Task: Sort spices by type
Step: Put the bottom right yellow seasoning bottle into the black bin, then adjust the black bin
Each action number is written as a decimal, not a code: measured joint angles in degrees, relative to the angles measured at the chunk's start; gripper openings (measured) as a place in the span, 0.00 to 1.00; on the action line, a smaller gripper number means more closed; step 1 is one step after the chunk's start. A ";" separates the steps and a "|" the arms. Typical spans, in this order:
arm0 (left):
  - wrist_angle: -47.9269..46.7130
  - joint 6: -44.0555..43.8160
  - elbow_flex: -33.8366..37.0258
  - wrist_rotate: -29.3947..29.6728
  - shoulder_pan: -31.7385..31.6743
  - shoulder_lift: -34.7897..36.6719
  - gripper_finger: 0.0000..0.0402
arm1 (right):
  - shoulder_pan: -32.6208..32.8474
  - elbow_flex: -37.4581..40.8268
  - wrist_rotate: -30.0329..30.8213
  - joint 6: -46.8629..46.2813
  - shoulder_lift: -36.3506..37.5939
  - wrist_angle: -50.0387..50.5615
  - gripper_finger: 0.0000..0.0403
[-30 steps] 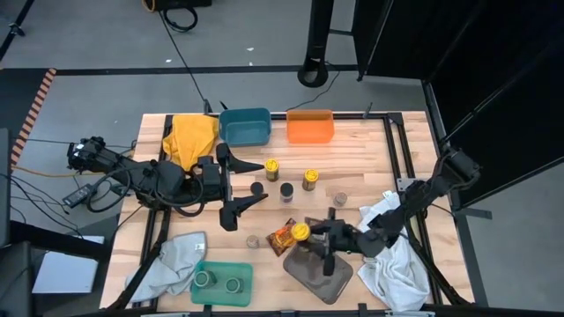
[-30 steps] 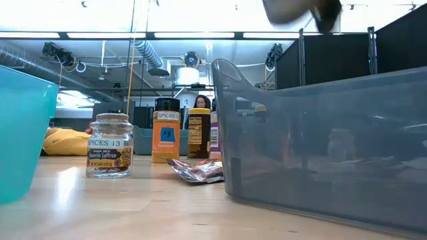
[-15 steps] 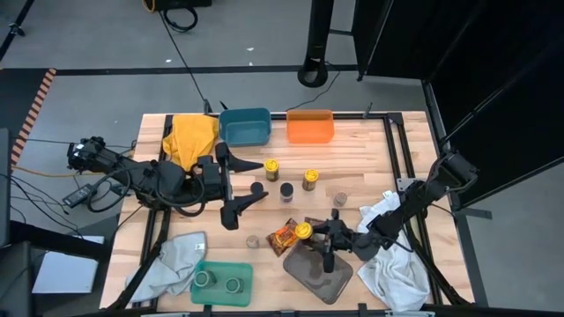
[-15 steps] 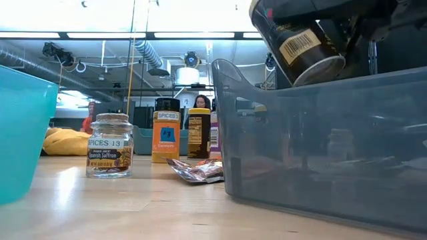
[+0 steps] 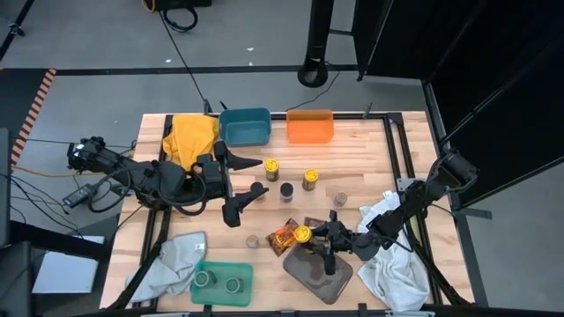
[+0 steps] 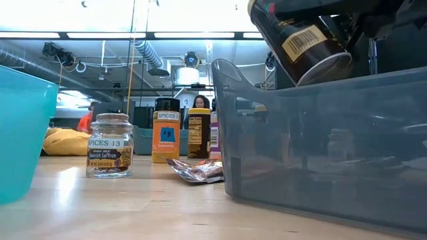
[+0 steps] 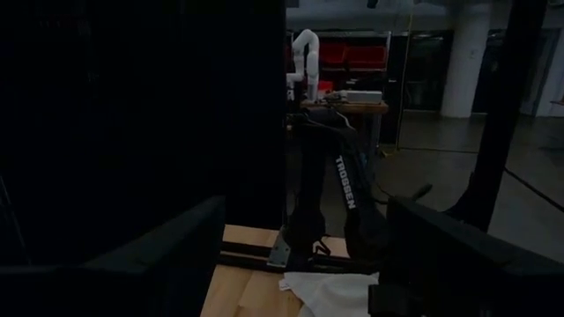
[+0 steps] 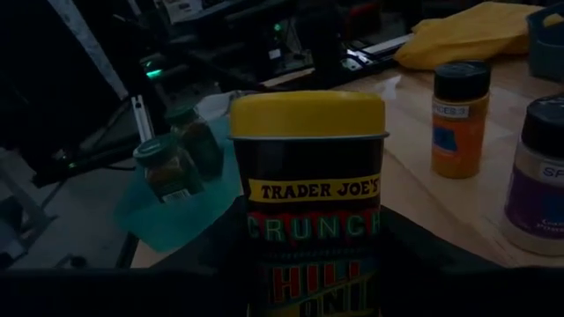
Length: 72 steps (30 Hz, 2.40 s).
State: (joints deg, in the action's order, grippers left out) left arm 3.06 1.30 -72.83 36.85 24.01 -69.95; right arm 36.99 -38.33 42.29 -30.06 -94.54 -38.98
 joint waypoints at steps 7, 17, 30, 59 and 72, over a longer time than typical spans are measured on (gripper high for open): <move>0.27 -0.02 0.84 0.87 0.00 0.00 0.80 | 0.00 -0.02 -0.33 0.14 -5.92 -7.69 0.47; 0.20 -0.34 0.84 1.50 0.00 -0.07 0.80 | 0.00 -0.02 0.10 3.23 -15.54 -24.34 0.49; -0.03 -0.46 0.84 1.70 0.00 -0.57 0.80 | 0.13 -0.09 -2.50 4.52 -15.93 -22.49 0.54; -1.26 -0.50 0.84 1.74 0.00 -0.57 0.80 | 0.15 -0.02 -3.59 5.09 -15.69 -21.85 0.72; -1.21 -0.22 0.84 2.31 0.00 -0.57 0.80 | 1.77 -0.18 -7.97 6.30 3.02 -7.96 0.70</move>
State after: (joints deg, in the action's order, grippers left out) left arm 1.85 1.08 -71.99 39.16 24.01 -70.52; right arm 38.76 -38.50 34.32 -23.76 -91.52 -46.95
